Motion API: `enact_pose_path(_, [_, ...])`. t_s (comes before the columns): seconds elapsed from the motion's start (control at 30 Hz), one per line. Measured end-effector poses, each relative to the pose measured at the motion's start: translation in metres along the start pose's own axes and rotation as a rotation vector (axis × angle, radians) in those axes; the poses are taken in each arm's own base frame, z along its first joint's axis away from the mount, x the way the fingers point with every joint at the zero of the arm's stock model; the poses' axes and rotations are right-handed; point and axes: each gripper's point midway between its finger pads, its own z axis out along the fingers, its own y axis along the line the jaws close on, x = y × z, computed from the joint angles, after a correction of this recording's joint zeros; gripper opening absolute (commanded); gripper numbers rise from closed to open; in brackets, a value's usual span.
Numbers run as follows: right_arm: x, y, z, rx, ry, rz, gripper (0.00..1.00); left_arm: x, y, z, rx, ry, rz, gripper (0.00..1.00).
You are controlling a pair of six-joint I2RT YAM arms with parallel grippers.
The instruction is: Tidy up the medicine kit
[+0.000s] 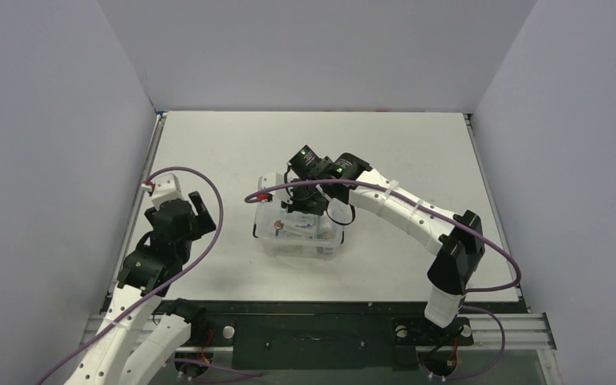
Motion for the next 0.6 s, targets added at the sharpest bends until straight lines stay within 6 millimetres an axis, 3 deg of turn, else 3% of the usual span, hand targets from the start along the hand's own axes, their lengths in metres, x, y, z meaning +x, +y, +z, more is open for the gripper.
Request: enact_pose_path(0.6, [0.000,-0.006,0.011,0.003,0.002,0.012,0.00,0.006,-0.007,0.001,0.034,0.033,0.011,0.67])
